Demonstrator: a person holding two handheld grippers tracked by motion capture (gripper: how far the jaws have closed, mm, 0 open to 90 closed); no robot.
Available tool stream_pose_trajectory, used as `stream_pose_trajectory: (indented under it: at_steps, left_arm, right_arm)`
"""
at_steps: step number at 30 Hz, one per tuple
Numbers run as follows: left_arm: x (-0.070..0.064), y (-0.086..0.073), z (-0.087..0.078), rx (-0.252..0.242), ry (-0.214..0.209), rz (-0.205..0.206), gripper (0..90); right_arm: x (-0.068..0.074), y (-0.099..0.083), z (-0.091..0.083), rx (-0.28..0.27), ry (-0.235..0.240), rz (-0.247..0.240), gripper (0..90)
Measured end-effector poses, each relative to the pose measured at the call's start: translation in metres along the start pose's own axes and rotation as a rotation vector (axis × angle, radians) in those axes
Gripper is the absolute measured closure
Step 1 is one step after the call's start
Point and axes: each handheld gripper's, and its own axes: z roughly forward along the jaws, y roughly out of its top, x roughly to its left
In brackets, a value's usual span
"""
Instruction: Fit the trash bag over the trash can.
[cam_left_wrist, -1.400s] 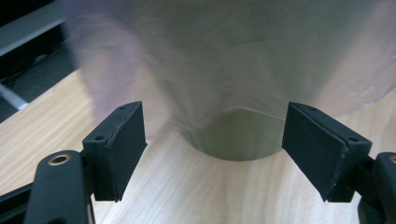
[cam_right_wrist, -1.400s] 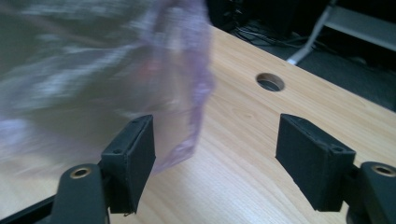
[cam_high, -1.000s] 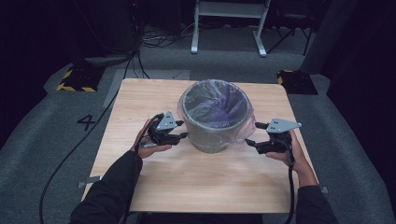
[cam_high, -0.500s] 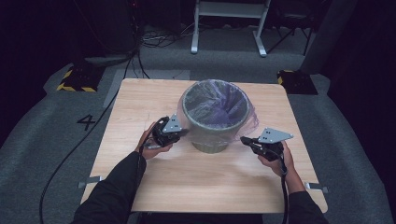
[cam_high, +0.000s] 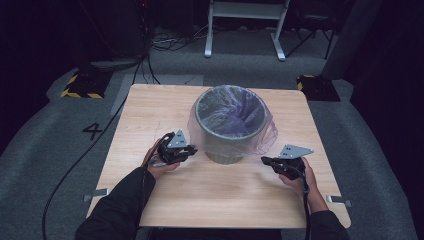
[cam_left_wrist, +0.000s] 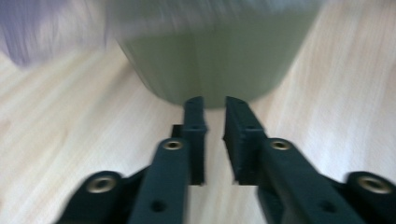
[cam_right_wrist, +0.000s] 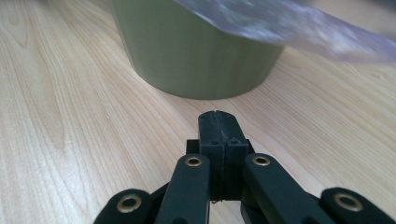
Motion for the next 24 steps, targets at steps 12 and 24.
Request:
stream_pose_trajectory:
  at_steps: [12,24]
  left_arm:
    - [-0.028,-0.033,-0.028,0.084,0.001,-0.087,20.2]
    - [-0.043,-0.054,-0.030,0.154,0.010,-0.073,16.1]
  right_arm:
    - [-0.007,0.020,-0.052,-0.122,-0.075,0.078,33.0]
    - [-0.004,0.083,-0.085,-0.218,-0.114,0.008,20.7]
